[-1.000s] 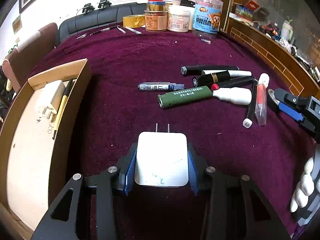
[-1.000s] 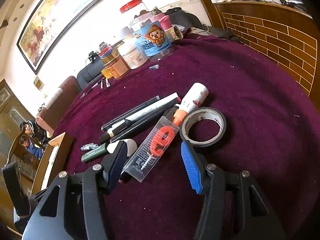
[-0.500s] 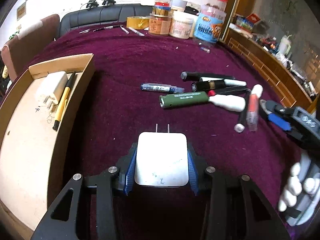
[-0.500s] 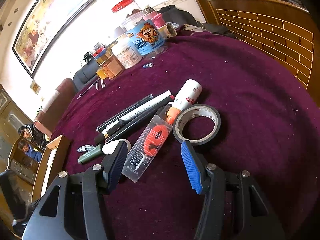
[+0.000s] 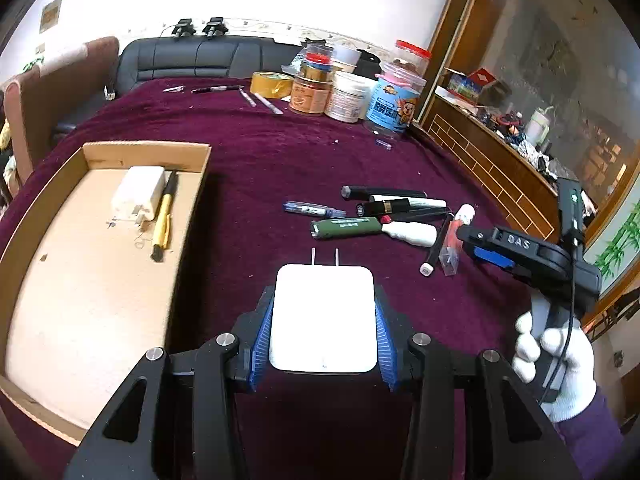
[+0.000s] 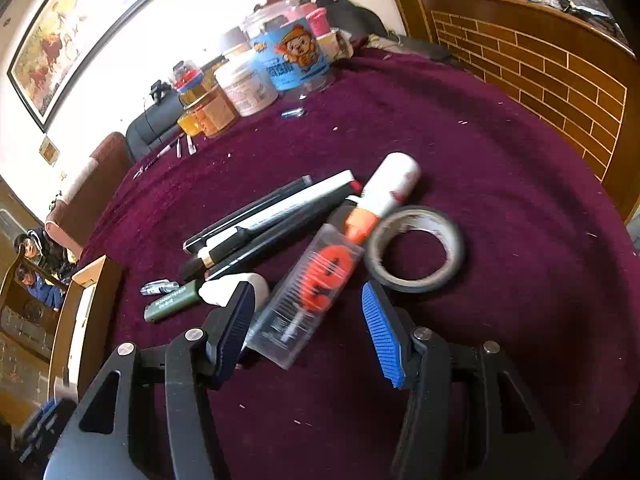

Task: Organize rigid objects
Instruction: 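Grasp the clear package with red item using the right gripper while the left lifts the charger, then lower charger and red package into the cardboard tray and open both grippers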

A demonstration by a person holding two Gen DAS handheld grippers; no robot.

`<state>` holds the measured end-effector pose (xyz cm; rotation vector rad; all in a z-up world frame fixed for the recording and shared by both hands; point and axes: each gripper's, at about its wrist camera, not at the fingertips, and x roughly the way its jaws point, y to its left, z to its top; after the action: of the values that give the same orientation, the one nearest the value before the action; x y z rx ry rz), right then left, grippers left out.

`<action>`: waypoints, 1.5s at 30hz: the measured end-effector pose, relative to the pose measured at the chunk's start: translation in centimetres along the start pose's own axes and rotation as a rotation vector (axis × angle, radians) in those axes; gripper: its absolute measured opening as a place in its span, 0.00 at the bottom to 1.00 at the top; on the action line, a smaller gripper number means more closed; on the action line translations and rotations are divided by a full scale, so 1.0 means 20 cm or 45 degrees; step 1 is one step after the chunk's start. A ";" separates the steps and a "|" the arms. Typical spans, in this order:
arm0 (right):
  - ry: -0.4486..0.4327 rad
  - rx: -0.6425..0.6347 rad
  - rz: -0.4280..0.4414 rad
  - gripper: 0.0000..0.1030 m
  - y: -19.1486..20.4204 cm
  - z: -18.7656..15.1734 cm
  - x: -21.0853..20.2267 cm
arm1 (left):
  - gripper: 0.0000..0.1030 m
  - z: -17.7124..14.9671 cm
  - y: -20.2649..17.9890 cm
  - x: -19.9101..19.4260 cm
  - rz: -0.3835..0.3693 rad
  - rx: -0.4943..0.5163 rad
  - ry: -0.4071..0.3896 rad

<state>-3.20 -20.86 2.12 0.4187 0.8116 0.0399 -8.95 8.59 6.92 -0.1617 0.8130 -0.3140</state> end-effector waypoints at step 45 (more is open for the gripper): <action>0.204 -0.052 0.457 0.10 0.58 -0.03 -0.10 | 0.38 0.14 0.73 -0.35 0.268 -0.186 -0.114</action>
<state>-3.63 -10.48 7.50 0.5234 0.8833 0.4274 -8.24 24.80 9.88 -0.2233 0.7572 -0.0488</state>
